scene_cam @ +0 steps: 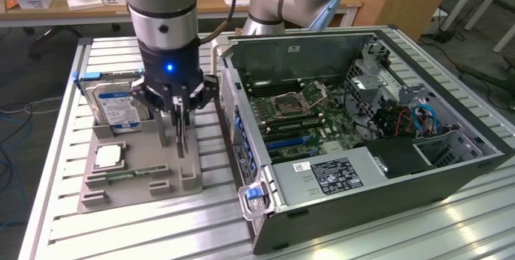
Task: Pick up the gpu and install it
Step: 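Pick up the gpu and move the gpu toward the slot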
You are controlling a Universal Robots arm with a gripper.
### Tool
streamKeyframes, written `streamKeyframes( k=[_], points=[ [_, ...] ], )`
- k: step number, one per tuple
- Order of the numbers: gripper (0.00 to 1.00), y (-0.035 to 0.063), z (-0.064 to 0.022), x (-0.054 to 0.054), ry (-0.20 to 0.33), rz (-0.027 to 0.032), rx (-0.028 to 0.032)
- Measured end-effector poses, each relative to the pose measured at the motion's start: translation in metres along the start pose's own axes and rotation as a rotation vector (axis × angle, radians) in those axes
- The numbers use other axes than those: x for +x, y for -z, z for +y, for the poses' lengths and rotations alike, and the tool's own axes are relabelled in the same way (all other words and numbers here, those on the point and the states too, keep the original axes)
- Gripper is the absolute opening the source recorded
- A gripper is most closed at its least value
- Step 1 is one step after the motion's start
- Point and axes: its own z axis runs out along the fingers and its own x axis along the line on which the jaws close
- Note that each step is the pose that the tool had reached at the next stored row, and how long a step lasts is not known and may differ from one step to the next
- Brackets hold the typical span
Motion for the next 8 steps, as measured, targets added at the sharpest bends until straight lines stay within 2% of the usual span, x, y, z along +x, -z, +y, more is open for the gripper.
streamKeyframes(
  k=[8],
  points=[
    [0.27, 0.0355, 0.0023, 0.0, 0.0, 0.0001, -0.0009]
  ],
)
